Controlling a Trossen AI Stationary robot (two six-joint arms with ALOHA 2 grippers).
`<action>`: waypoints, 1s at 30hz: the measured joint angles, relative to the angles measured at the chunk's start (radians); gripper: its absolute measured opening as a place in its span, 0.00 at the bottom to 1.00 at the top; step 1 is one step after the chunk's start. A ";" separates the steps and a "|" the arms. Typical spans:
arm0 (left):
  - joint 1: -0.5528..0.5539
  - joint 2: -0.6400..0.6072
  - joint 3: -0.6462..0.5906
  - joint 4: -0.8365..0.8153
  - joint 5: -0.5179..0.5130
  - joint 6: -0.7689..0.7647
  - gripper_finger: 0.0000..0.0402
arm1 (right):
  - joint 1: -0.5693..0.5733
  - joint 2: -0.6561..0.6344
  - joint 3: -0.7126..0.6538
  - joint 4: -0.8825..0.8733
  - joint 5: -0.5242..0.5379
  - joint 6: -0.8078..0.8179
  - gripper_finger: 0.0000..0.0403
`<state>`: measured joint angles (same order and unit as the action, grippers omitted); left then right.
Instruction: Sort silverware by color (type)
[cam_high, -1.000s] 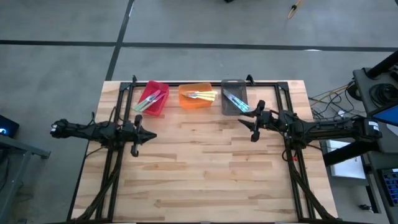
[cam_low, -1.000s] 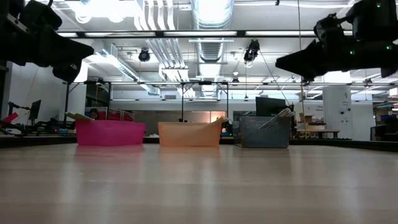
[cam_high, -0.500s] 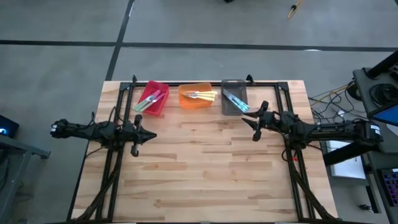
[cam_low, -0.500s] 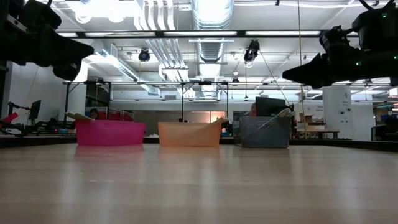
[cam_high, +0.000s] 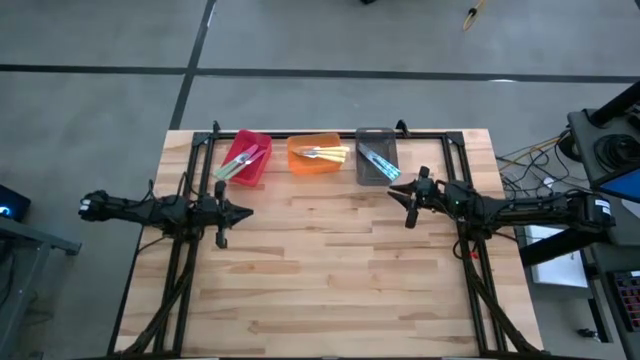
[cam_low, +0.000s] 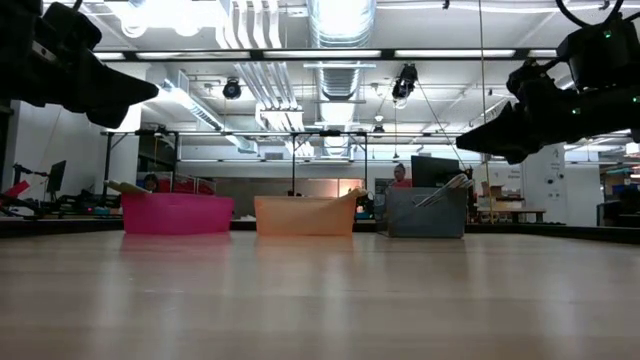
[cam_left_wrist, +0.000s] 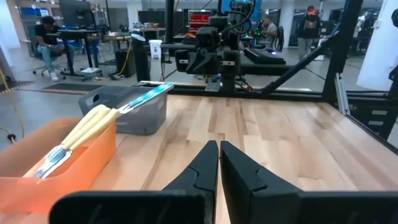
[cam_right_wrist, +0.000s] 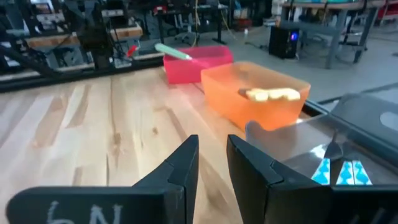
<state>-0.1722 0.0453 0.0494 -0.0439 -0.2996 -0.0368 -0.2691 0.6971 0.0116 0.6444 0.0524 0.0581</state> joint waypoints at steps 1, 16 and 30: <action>0.000 0.001 0.000 0.000 0.000 0.000 0.00 | 0.000 0.000 0.000 -0.008 0.000 0.003 0.19; 0.000 0.017 0.000 0.003 0.002 -0.002 0.00 | 0.017 -0.318 -0.001 -0.214 -0.005 -0.138 0.19; -0.001 0.021 0.000 0.001 0.002 -0.002 0.00 | 0.165 -0.623 -0.001 -0.625 -0.005 -0.437 0.21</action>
<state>-0.1730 0.0662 0.0498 -0.0434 -0.2977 -0.0387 -0.1037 0.0744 0.0105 0.0198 0.0475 -0.3790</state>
